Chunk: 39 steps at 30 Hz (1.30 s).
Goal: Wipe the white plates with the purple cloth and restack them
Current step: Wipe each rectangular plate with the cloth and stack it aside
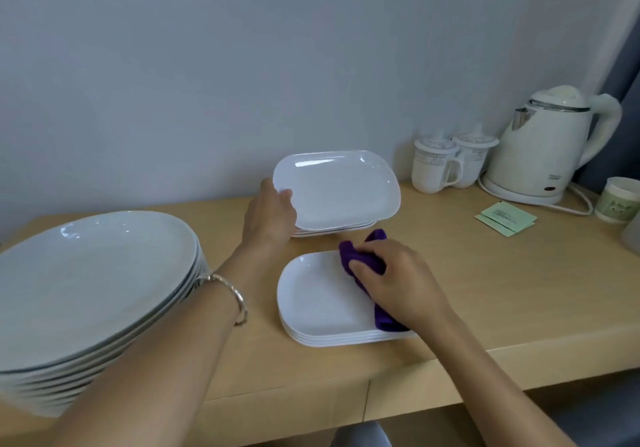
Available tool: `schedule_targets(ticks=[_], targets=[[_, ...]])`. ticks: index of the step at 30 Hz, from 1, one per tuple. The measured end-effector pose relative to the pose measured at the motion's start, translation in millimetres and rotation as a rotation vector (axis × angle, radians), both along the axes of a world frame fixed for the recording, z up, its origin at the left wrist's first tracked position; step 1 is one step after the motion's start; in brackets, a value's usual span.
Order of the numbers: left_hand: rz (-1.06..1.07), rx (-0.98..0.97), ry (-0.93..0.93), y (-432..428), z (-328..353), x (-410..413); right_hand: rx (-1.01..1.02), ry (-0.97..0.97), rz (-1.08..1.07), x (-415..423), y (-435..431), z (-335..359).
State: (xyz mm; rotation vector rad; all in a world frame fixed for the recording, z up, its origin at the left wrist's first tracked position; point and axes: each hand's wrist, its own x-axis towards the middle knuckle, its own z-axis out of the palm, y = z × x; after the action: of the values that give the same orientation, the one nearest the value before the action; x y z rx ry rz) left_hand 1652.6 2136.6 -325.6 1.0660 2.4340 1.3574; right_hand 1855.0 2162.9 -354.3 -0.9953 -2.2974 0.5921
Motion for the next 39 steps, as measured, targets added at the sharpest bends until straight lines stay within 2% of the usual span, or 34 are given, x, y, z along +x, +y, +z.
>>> schedule_targets(ticks=[4,12,18,22,25,28,33,36,39], targets=[[0.017,-0.038,-0.059,23.4,-5.5,-19.1,0.044,-0.161,0.022,-6.1,2.8,-8.5],[0.070,-0.124,-0.044,37.2,-10.3,-46.9,0.044,-0.146,0.024,-7.8,3.3,-11.6],[0.110,-0.300,0.145,34.9,-16.9,-50.8,0.041,-0.146,0.027,-7.4,3.3,-11.4],[0.107,-0.429,0.158,29.4,-15.5,-35.3,0.054,-0.136,0.021,-7.1,3.1,-13.2],[0.067,-0.467,0.293,17.4,-6.1,-13.7,0.051,-0.148,0.012,-7.8,3.1,-13.1],[-0.111,-0.378,0.356,-2.7,-1.5,8.8,0.068,-0.161,0.010,-8.5,3.7,-12.7],[-0.533,-0.297,0.200,-58.0,-11.2,34.5,0.082,-0.157,0.004,-10.0,1.9,-12.4],[-0.631,-0.384,0.111,-85.0,-23.9,33.9,0.067,-0.207,-0.043,-11.6,1.4,-10.6],[-0.674,-0.414,0.102,-96.3,-37.7,29.1,0.079,-0.279,-0.080,-14.6,-0.7,-9.7]])
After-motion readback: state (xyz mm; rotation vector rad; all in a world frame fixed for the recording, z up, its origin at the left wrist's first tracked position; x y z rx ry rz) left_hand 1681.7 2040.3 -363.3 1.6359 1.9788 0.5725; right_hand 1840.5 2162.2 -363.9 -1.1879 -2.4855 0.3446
